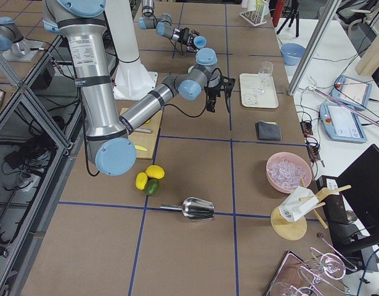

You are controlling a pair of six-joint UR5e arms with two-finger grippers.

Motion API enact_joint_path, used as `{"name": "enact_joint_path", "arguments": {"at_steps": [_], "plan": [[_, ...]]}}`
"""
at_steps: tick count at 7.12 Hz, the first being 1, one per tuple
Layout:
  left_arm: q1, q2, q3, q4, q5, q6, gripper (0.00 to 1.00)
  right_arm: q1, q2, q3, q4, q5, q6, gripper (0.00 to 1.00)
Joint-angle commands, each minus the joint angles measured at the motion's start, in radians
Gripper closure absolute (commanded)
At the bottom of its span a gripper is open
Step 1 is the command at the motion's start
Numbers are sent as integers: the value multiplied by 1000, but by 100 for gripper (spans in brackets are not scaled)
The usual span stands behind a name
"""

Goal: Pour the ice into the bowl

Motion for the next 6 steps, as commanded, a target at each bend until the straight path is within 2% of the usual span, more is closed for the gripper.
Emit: {"name": "enact_joint_path", "arguments": {"at_steps": [1,4,6], "plan": [[-1,65,-7,-2,-40,-299,100,2,9,-1,-1,-1,-5,0],[-9,118,17,-2,-40,-534,100,2,23,0,-3,-1,-8,0],[-16,158,33,-58,-38,-568,100,2,23,0,-3,-3,-8,0]]}}
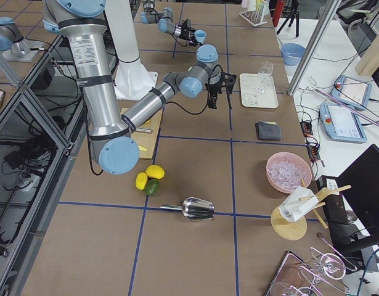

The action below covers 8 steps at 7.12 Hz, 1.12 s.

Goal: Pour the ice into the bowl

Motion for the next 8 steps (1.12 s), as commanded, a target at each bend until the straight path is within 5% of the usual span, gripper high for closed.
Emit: {"name": "enact_joint_path", "arguments": {"at_steps": [1,4,6,8], "plan": [[-9,36,65,-182,1,-32,100,0,1,1,0,-1,0,0],[-23,142,177,-767,-8,161,100,0,1,9,0,-4,0,0],[-46,122,335,-841,-4,206,100,0,-1,11,0,-9,0,0],[-73,112,349,-845,-8,210,100,-3,1,6,0,-12,1,0]]}}
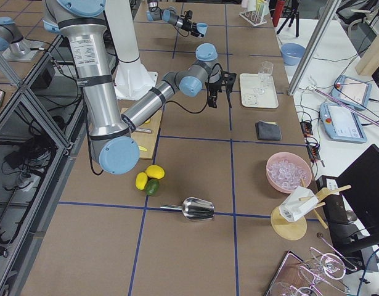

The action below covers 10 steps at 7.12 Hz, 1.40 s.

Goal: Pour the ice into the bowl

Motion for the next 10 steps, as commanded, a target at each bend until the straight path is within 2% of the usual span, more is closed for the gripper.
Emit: {"name": "enact_joint_path", "arguments": {"at_steps": [1,3,8,10], "plan": [[-26,-28,19,-6,-14,4,100,-3,1,-1,0,0,1,0],[-52,-39,52,-6,-51,3,100,-10,4,-7,0,-3,1,0],[-66,-85,105,-7,-56,1,100,-15,6,-8,0,-3,1,0],[-68,-83,106,-9,-71,1,94,-16,15,-8,0,-4,1,0]]}}
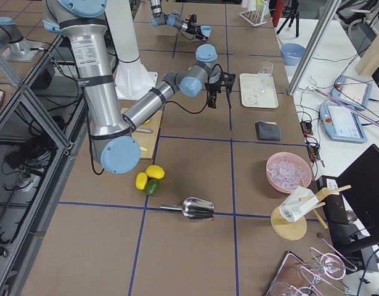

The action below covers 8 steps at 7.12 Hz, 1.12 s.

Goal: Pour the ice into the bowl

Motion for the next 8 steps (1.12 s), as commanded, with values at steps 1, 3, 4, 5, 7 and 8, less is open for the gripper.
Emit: {"name": "enact_joint_path", "arguments": {"at_steps": [1,3,4,5,7,8], "plan": [[-2,-1,2,-1,-11,-2,85,-1,8,0,0,-1,0,0],[-2,3,0,-3,-19,3,0,-1,10,0,0,-1,0,0],[-1,11,-10,-6,-54,9,0,-3,10,0,0,-1,0,0],[-4,18,-22,-65,-64,111,0,-3,16,0,-2,-1,0,0],[-6,26,-15,-196,-61,195,0,-3,16,0,0,0,3,0],[-6,58,-16,-199,-65,193,0,-3,16,1,0,2,5,0]]}}
